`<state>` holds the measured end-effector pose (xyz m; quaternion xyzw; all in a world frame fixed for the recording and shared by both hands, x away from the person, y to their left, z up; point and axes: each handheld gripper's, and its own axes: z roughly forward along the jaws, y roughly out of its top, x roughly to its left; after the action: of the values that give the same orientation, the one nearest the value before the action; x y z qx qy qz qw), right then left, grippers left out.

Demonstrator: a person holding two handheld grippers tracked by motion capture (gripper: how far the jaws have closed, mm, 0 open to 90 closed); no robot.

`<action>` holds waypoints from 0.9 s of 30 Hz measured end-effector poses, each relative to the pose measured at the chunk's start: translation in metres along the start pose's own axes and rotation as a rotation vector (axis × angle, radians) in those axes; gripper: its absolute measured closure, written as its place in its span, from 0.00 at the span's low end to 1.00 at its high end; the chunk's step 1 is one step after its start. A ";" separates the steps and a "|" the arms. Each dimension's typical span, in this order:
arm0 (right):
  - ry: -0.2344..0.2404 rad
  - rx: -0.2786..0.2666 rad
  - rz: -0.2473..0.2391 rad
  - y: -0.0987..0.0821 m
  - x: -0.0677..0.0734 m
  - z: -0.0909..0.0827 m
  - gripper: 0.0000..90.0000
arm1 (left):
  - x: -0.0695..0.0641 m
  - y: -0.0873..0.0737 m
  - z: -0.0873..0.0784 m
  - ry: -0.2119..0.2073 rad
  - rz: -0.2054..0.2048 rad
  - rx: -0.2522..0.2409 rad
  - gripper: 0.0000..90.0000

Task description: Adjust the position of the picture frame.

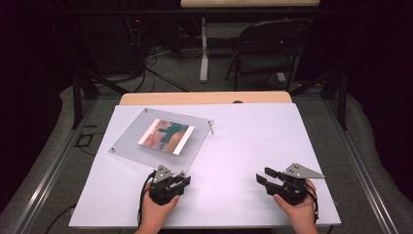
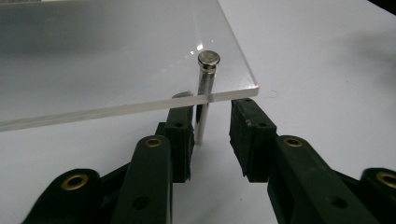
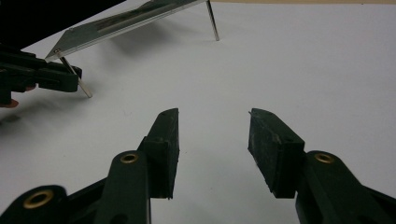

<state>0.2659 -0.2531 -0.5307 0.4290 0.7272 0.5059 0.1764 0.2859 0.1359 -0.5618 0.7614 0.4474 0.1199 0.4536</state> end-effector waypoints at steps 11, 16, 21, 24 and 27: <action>-0.002 0.008 -0.001 0.001 0.000 0.004 0.59 | 0.000 0.003 0.010 0.022 0.016 0.001 0.89; 0.002 0.012 0.006 0.001 0.000 0.006 0.59 | 0.003 0.004 0.010 0.016 -0.006 0.004 0.94; -0.006 0.018 0.004 0.001 0.000 0.009 0.60 | 0.002 0.005 0.009 0.012 -0.006 0.003 0.95; 0.001 0.020 0.007 0.003 0.000 0.010 0.60 | 0.005 0.008 0.002 -0.006 -0.009 0.001 0.95; 0.033 0.013 0.027 0.006 0.000 0.014 0.60 | 0.007 0.010 -0.003 -0.018 -0.019 -0.004 0.95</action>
<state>0.2783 -0.2438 -0.5312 0.4315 0.7276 0.5103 0.1548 0.2936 0.1413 -0.5541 0.7571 0.4505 0.1096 0.4602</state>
